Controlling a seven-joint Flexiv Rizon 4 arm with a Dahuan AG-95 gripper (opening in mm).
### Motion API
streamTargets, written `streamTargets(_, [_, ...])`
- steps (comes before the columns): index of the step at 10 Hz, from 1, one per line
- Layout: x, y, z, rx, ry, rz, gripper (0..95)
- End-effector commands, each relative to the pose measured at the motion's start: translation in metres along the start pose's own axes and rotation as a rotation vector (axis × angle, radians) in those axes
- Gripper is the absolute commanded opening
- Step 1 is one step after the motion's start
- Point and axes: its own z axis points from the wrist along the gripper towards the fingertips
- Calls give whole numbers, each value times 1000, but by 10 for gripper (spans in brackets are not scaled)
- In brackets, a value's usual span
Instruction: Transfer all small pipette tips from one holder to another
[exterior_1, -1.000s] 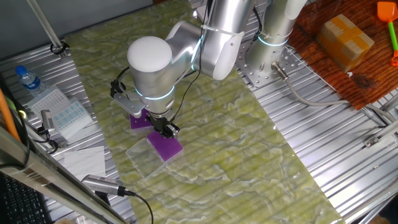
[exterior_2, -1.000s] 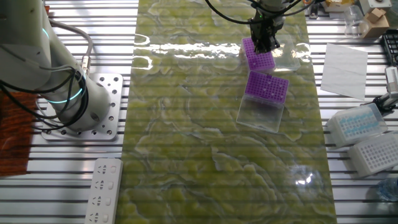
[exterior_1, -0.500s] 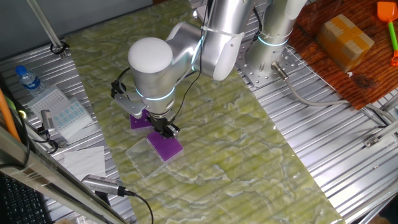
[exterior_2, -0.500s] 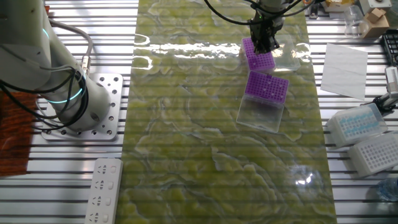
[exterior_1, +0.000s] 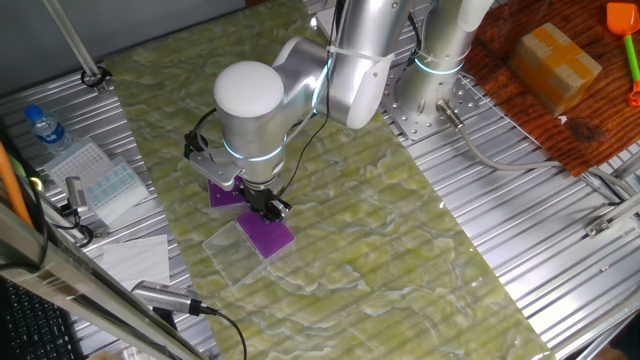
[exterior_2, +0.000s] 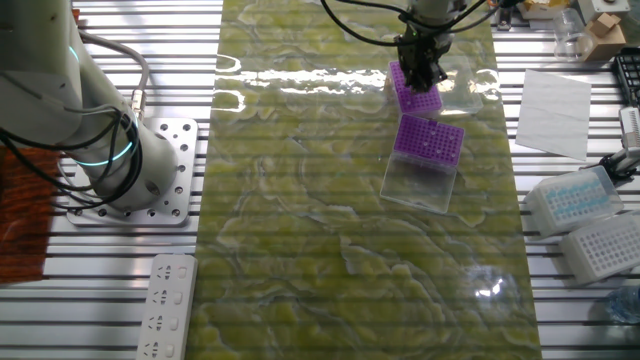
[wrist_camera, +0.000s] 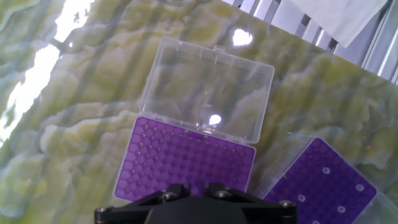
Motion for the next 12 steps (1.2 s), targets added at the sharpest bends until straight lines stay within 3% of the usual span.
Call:
streamTargets(1, [1,-10,-7,-1,7,-30,380])
streamTargets(2, [1,-15,-10,0,14,-42,380])
streamTargets(3, [1,-30,-15,3,25,-87,380])
streamTargets(6, [9,-66,-14,2,27,-178,380])
streamTargets(7, [9,-66,-14,2,27,-178,380])
streamTargets(10, [25,-95,-9,7,26,-256,380])
streamTargets(12, [30,-103,-5,11,21,-279,380])
